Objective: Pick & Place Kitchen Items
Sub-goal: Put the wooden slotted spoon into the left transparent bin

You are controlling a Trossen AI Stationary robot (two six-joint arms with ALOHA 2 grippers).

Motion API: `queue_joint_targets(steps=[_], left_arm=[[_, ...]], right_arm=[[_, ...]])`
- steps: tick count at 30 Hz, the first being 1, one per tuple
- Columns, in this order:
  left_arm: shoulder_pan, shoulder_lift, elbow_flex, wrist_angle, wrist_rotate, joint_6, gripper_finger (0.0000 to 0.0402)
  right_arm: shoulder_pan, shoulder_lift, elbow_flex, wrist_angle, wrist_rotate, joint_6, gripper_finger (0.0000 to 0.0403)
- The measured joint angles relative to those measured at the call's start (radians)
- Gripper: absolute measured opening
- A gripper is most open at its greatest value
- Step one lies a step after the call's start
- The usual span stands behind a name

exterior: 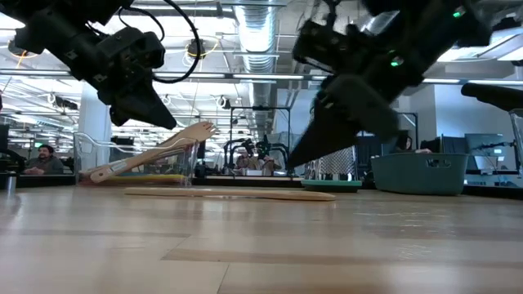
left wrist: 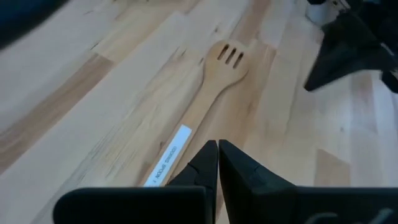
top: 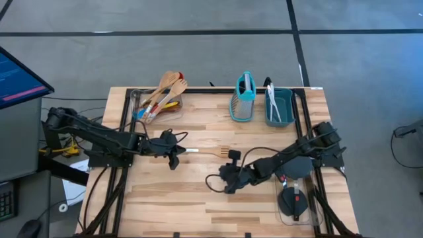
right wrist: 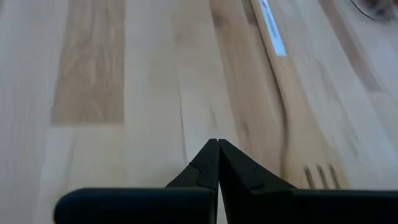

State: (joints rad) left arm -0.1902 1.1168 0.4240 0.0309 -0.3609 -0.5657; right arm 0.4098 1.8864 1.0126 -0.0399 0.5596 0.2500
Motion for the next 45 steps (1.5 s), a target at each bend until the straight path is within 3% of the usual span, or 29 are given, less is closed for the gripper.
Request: queue_joint_targets(steps=[5,13,18,23,34,45], left_arm=[[0.004,0.063,0.001,0.060,-0.035,0.000,0.0002],[0.064,0.263,0.002,0.268,-0.061,0.008,0.0002],[0.136,0.344,0.002,0.357,0.030,0.031,0.0002],[0.172,0.417,0.008,0.395,0.063,0.031,0.0002],[0.198,0.470,0.045,0.403,0.129,0.038,0.0002],[0.198,0.469,0.045,0.401,0.169,0.038,0.0002]], right_arm=[[-0.041,0.038,0.004,0.081,-0.028,-0.042,0.0000],[-0.087,0.052,0.017,0.092,-0.086,-0.047,0.0000],[-0.121,0.053,0.021,0.107,-0.171,-0.070,0.0000],[-0.147,0.080,0.020,0.100,-0.176,-0.073,0.0000],[-0.204,0.126,0.027,0.115,-0.215,-0.074,0.0000],[-0.257,0.129,0.024,0.104,-0.135,-0.075,0.0000]])
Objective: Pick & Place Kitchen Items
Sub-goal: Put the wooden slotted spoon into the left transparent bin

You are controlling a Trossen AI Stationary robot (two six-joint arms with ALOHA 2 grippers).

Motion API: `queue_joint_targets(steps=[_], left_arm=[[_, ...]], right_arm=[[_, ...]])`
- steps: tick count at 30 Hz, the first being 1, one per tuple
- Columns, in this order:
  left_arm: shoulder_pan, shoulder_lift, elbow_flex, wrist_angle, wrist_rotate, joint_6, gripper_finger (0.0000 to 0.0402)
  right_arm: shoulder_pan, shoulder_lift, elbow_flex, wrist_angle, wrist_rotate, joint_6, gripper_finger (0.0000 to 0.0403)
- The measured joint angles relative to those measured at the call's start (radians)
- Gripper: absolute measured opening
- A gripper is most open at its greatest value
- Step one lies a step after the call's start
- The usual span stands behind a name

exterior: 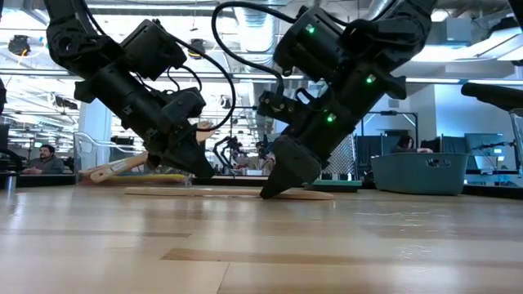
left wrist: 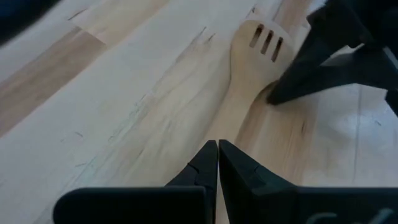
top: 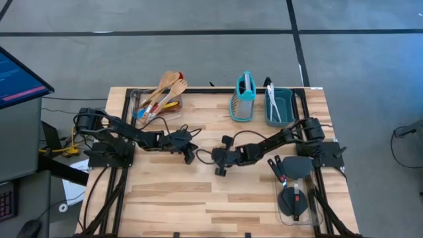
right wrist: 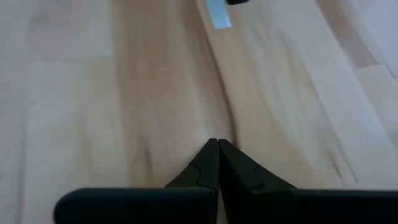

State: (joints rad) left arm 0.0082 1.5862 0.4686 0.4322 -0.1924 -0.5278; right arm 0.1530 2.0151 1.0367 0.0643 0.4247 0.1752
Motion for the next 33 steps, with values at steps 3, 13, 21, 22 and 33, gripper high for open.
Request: queue_joint_targets(steps=[3,13,21,22,33], left_arm=[[0.000,0.000,0.000,-0.002,0.000,0.000,0.0002],[0.049,0.033,0.000,-0.005,-0.037,0.026,0.0002],[0.077,0.124,0.025,0.012,-0.006,0.023,0.0002],[0.077,0.126,0.030,0.012,0.005,0.023,0.0002],[0.062,0.129,0.040,0.003,0.142,0.023,0.0002]], right_arm=[[-0.011,0.000,0.000,0.000,0.004,0.000,0.0000],[-0.001,0.002,-0.001,0.002,0.013,0.000,0.0000],[0.001,0.002,-0.002,0.003,0.010,0.000,0.0000],[0.001,0.002,-0.002,0.005,0.010,0.000,0.0000],[-0.027,0.006,-0.004,0.092,0.052,-0.025,0.0000]])
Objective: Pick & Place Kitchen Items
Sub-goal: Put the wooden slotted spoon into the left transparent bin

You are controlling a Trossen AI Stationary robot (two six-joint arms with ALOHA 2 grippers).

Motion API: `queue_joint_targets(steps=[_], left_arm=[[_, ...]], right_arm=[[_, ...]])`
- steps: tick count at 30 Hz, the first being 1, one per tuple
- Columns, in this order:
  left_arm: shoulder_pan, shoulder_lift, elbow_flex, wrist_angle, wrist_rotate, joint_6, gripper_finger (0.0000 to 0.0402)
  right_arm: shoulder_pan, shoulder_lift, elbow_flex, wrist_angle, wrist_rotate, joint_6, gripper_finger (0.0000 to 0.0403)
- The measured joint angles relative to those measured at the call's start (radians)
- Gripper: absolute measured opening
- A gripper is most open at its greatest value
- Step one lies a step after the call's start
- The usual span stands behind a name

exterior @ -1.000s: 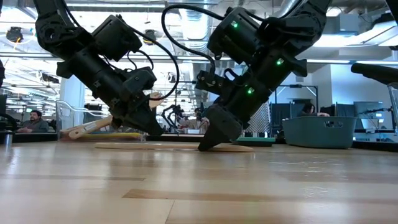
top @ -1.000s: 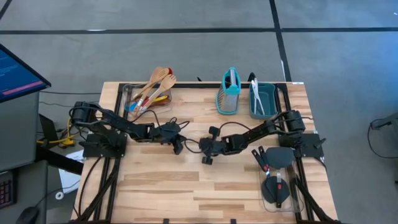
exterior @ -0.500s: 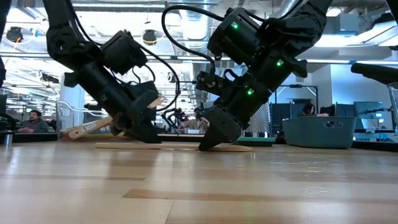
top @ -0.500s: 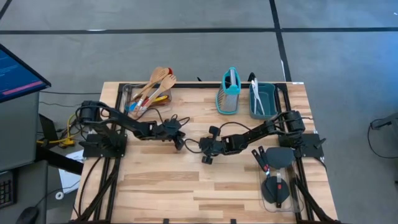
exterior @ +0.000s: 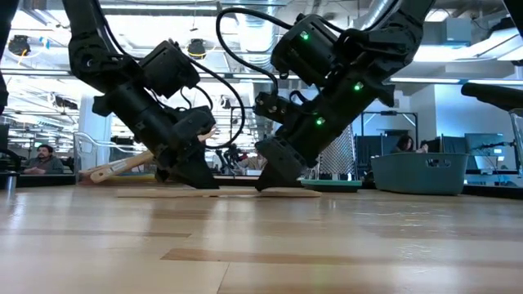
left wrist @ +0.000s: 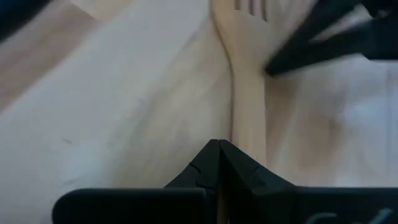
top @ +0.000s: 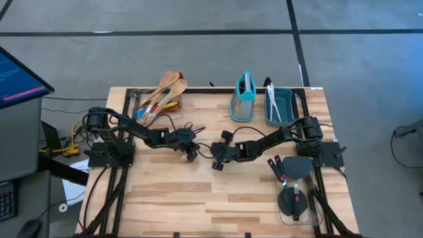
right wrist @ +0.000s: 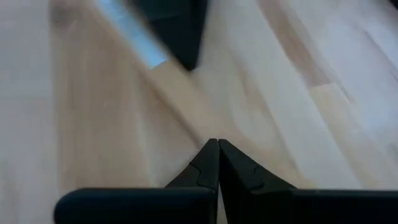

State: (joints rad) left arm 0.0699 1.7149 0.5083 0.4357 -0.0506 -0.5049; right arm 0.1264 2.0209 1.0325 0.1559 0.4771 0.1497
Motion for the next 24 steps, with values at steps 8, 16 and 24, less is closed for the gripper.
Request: queue_joint_targets(steps=[8,16,24], left_arm=[[-0.045,0.001,-0.001,-0.003,0.030,-0.002,0.0002],[-0.064,0.002,-0.002,-0.003,0.034,-0.008,0.0002],[-0.070,0.003,-0.003,0.025,0.032,-0.048,0.0002]], right_arm=[[-0.025,0.000,0.000,0.065,-0.021,0.000,0.0000],[0.032,-0.005,0.000,0.055,-0.187,0.025,0.0000],[0.077,-0.005,0.002,0.002,-0.221,0.068,0.0000]])
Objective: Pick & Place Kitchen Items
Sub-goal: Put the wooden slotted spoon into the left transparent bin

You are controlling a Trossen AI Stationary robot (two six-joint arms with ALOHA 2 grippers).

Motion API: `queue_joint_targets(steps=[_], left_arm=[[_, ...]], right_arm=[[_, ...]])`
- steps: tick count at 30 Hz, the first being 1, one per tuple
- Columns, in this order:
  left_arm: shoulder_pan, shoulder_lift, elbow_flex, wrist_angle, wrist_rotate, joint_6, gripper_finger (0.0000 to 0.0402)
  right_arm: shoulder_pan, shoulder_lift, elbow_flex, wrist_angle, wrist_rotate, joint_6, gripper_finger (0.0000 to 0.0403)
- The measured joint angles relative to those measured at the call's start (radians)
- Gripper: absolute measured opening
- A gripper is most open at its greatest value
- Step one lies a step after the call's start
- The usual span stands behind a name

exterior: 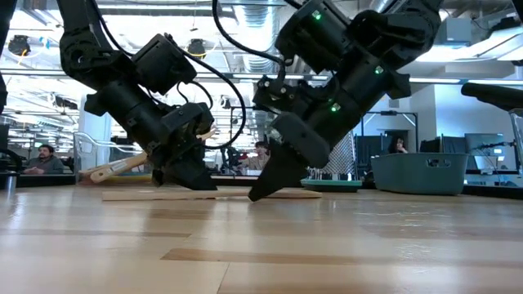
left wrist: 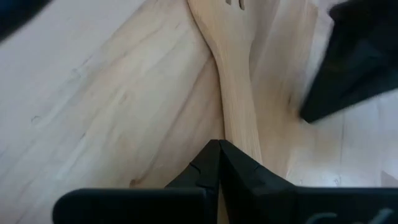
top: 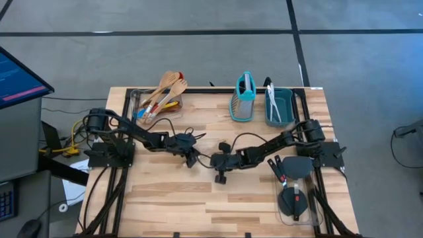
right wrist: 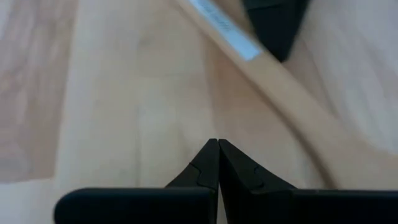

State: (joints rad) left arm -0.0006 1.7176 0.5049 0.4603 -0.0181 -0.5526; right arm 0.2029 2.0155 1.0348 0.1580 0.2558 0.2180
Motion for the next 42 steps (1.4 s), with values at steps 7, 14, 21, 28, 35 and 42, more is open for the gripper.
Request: queue_joint_targets(steps=[7,14,21,28,35,42], left_arm=[[-0.044,0.002,-0.001,0.019,0.000,-0.006,0.0002],[-0.068,-0.005,-0.001,0.020,-0.020,-0.007,0.0002],[-0.109,-0.140,-0.001,-0.058,-0.033,0.011,0.0002],[-0.231,-0.355,-0.002,-0.347,-0.156,-0.074,0.0002],[-0.426,-0.366,0.000,-0.375,-0.267,-0.257,0.0002],[-0.522,-0.260,-0.002,-0.368,-0.360,-0.434,0.0002]], right_arm=[[-0.025,0.001,0.000,0.000,0.007,0.003,0.0000],[-0.022,0.001,0.000,-0.007,-0.019,0.001,0.0000],[-0.001,-0.014,0.004,-0.080,-0.031,0.000,0.0000],[0.000,-0.052,-0.001,-0.155,-0.019,-0.024,0.0000],[-0.033,-0.143,0.000,-0.279,0.144,-0.045,0.0000],[-0.127,-0.113,-0.001,-0.301,0.133,-0.038,0.0000]])
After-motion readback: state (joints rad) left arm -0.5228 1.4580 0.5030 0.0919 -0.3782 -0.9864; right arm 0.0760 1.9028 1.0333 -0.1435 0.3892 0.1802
